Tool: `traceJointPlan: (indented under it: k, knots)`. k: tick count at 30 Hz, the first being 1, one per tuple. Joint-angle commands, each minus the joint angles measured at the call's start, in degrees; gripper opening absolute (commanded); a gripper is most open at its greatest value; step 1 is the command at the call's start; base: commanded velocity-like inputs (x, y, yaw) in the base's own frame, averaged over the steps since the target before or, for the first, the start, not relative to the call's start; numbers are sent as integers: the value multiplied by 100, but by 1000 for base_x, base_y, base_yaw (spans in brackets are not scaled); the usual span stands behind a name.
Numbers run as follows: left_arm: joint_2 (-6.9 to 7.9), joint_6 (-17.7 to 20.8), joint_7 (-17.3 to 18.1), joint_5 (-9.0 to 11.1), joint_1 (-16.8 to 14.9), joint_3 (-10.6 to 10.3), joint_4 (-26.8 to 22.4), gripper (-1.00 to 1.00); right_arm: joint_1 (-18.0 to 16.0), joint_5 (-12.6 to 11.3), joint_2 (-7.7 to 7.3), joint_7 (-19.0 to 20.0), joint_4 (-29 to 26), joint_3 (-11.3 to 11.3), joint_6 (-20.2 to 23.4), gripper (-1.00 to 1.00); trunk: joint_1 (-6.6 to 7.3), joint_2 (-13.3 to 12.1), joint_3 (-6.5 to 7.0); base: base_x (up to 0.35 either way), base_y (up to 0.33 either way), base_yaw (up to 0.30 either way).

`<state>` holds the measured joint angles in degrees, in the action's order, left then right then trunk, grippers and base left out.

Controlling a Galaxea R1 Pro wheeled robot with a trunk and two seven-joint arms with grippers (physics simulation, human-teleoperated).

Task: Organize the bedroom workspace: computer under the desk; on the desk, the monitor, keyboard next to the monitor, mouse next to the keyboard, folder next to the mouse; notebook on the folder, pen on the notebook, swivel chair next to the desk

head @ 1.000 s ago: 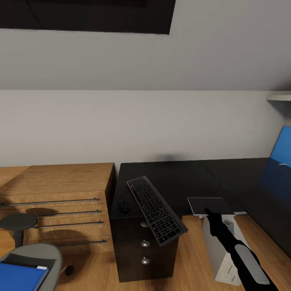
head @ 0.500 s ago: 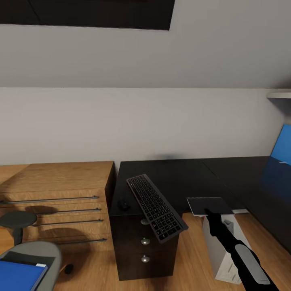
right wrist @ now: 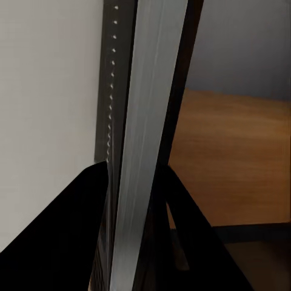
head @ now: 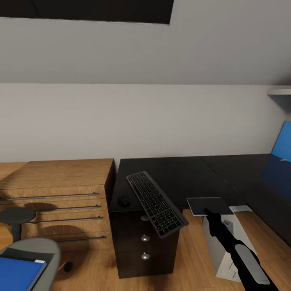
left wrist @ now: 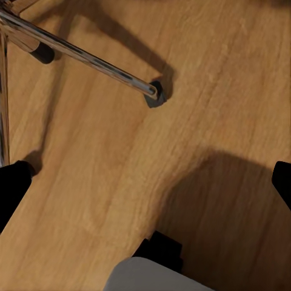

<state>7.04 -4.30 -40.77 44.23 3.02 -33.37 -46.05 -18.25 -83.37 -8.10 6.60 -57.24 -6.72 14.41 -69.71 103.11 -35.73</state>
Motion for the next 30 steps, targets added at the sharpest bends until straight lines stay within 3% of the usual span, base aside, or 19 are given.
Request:
traceJointPlan:
  k: [1,30]
  knots:
    - [7,-45,-27,59,-3,-30,-9,100,-3,-49,1,25,2,-12,35,-100,0,3,-4,0,0,0]
    - [19,-45,-20,51,-3,-32,8,100,-3,-48,37,17,2,-4,-15,-100,0,3,-4,47,0,0]
